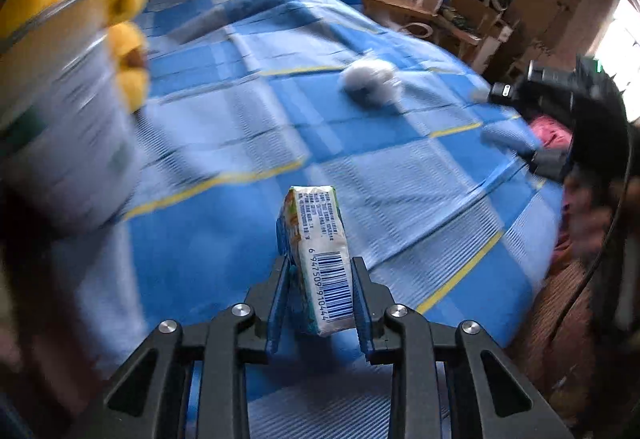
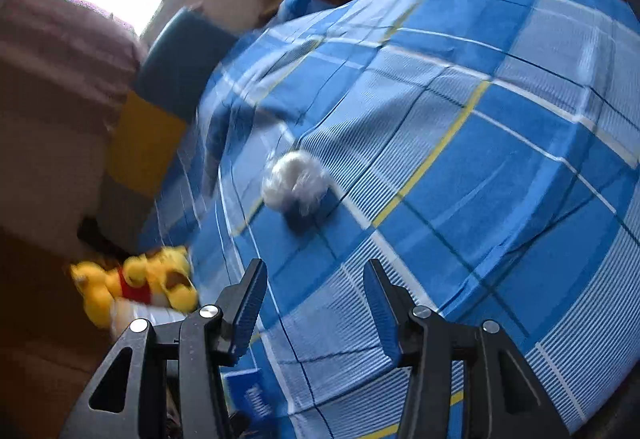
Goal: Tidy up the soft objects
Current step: 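Grasp the blue tissue pack with the left gripper while the right gripper grasps the wrapped cotton ball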
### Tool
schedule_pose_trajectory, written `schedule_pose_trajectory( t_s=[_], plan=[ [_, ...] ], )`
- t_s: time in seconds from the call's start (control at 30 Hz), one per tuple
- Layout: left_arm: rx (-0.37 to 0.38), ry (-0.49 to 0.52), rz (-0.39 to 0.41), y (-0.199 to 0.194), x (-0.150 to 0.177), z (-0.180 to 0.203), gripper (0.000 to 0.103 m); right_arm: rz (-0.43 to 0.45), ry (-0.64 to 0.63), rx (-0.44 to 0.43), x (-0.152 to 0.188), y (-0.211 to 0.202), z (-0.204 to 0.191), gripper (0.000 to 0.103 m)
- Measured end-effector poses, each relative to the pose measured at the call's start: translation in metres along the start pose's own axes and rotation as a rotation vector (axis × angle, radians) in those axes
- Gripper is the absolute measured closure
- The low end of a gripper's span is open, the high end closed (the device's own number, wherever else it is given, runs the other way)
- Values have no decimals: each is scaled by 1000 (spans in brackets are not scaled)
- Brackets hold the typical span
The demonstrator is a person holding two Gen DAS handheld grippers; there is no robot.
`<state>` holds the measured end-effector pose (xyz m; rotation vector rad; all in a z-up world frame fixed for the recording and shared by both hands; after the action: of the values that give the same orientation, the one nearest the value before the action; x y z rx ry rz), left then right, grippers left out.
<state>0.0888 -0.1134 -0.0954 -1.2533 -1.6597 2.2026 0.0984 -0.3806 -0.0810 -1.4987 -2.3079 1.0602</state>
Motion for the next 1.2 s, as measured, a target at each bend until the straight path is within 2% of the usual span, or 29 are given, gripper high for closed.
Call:
schedule_pose_trajectory(
  t_s=[0.13,0.23,0.33,0.4,0.5,0.63,0.7,0.73,0.83,1.03,1.2],
  plan=[
    [-19,-21,39,-7,17,-11,74,-46,-107,54,7,15,-26,52],
    [-2,-32,45,-6,17,-10,74,-32,-206,100,-3,34,-51,51],
    [7,-45,55,-6,15,-10,75,-8,-311,219,-22,69,-69,45],
    [15,-56,64,-6,17,-12,75,2,-385,291,-32,89,-76,45],
    [33,-79,71,-6,18,-15,75,-37,-469,380,-43,119,-81,45],
    [46,-91,75,-6,17,-16,75,-86,-523,443,-46,147,-81,45],
    [48,-98,79,-6,17,-16,75,-119,-516,427,-44,158,-79,46],
    [48,-100,81,-6,18,-16,75,-117,-519,434,-43,159,-79,60],
    [46,-103,88,-7,19,-17,75,-98,-539,414,-35,153,-83,86],
    [27,-94,103,-9,22,-15,75,-91,-640,386,9,122,-89,90],
    [1,-70,101,-15,22,-9,76,-136,-673,386,55,111,-70,90]
  ],
)
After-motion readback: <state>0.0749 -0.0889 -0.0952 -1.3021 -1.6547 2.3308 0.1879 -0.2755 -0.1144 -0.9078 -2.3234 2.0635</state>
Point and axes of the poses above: each gripper's, at about its wrist camera, not at the fingertips, and y roughly the way its jaws point, z to its right, x to its underside, the point moved 5 cm from there along y, roughly the way its jaws point, and after that the axes turned 12 degrees about y, right-handed, at the moved point
